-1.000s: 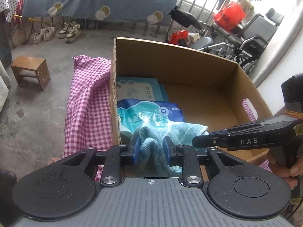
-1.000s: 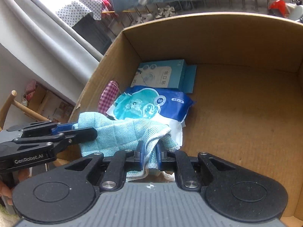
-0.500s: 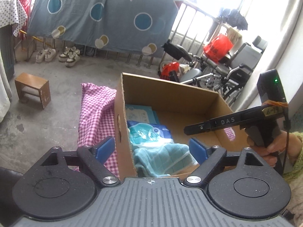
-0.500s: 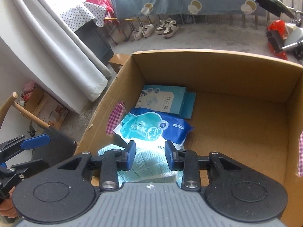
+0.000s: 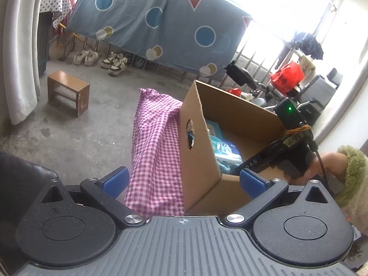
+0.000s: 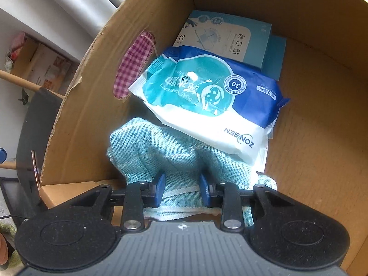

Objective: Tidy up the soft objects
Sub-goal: 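Lower the towel into the box and open both grippers, then move the right gripper back to the bag of blue face masks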

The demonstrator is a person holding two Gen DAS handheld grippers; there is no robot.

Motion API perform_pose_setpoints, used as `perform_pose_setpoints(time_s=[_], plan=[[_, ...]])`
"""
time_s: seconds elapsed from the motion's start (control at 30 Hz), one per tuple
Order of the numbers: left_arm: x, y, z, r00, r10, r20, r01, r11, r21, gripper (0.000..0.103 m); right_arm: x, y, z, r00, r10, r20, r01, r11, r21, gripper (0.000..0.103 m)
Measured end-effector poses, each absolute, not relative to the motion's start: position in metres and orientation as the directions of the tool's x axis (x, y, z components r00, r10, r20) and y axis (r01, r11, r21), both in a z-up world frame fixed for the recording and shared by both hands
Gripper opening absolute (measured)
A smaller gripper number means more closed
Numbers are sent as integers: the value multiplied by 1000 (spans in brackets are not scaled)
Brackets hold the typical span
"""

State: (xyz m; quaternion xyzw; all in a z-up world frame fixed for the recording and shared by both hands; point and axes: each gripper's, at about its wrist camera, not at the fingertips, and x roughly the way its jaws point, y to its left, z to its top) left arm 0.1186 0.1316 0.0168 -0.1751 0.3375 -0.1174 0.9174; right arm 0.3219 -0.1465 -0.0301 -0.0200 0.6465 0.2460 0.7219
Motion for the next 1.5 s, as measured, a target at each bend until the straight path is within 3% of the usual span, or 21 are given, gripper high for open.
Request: perform_pose_setpoints(time_s=[0.1,0.37,0.63,0.8,0.93,1.1,1.23,1.33,1.5], plan=[[113,137,11,749,-328,-576,84,909,-408,103,321,-139,-28,40,299,-954,-393,882,260,36],[96,142,-1,764,-302,-570,95,927,-363,103,314,-134,20,95,401,-911,-418,847,329,36],[89,141,-8,749,-304,-588,94,928,-360,103,336,-95,-31,8,337,-941,-399,864,306,36],[86,143,-9,758,-292,-584,91,933,-349,103,336,-111,-14,21,397,-918,-349,863,365,36],[86,146,-8,755,-309,-578,98,925,-366,103,327,-144,11,88,443,-892,-317,862,397,54],[78,150,-6,760,-346,-550,117,906,-407,103,319,-177,6,132,411,-902,-244,896,372,54],[69,152,-8,766,-348,-540,116,902,-415,103,294,-199,20,209,515,-831,-208,854,477,56],[71,151,-15,728,-340,-596,77,903,-422,103,260,-218,43,291,592,-752,-227,806,546,67],[77,145,-29,647,-304,-699,5,919,-395,103,192,-240,48,345,649,-678,-253,760,598,67]])
